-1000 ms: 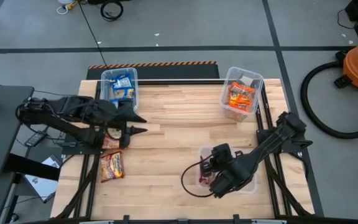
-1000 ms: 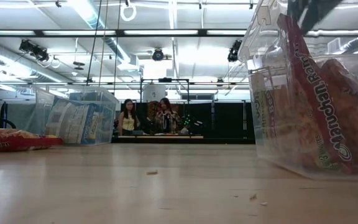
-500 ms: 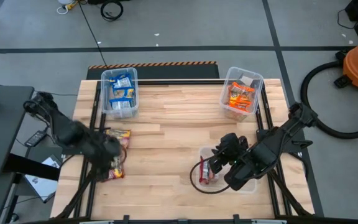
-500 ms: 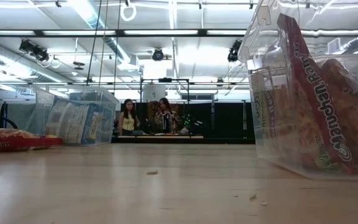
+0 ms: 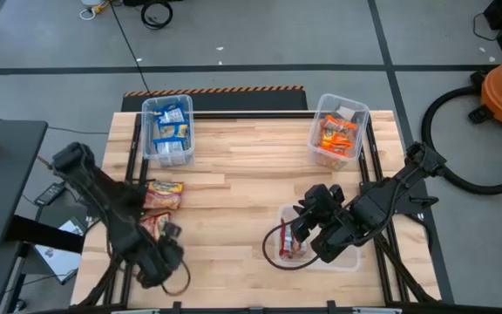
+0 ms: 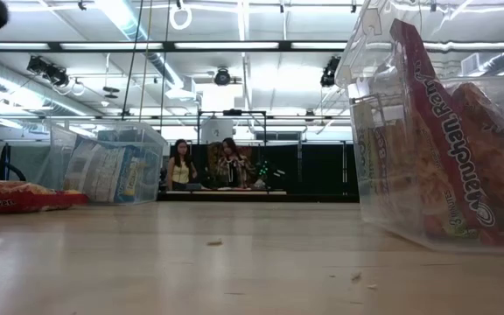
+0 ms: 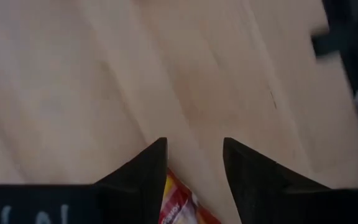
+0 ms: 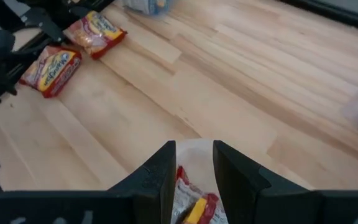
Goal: Sort Maruchan noodles
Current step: Put the red noodle pack into the bottom transparent bin
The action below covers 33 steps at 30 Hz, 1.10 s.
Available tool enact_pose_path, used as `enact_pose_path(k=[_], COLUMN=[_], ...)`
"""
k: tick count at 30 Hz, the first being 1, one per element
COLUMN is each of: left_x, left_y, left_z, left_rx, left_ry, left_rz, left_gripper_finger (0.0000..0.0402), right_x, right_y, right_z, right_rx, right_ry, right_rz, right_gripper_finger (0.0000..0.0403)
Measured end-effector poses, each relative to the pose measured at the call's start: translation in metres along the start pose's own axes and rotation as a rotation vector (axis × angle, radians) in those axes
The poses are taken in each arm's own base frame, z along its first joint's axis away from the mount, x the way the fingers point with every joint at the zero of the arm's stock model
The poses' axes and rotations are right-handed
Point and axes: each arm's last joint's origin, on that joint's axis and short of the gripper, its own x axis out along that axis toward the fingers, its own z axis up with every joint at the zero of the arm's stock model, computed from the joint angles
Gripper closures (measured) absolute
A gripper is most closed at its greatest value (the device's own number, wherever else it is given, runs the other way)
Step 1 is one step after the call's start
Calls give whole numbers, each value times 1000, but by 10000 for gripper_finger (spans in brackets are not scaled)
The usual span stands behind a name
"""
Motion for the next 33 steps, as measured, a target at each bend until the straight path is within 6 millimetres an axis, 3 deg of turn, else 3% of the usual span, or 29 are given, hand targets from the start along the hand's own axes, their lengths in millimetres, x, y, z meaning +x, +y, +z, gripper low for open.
enact_pose_path(k=[4,9,17,26,33], left_x=[29,52,54,76,78], left_y=[-3,11,23,31,28], left_z=[8,12,4,-13,-8], left_rx=[131,193,351,371,377], left_ry=[99,221,348,359,299], left_rz=[-39,-48,-84,-71,-117], left_gripper_finger=[239,218,177,203,218], right_x=[1,1,-2,-2,-2], right_y=[0,0,2,2,2], right_z=[0,0,-3,-4,-3], right_rx=[0,10,8,10,10], right_ry=[30,34,56,55,22], right_rz=[1,5,21,24,21], right_gripper_finger=[291,291,291,291,291])
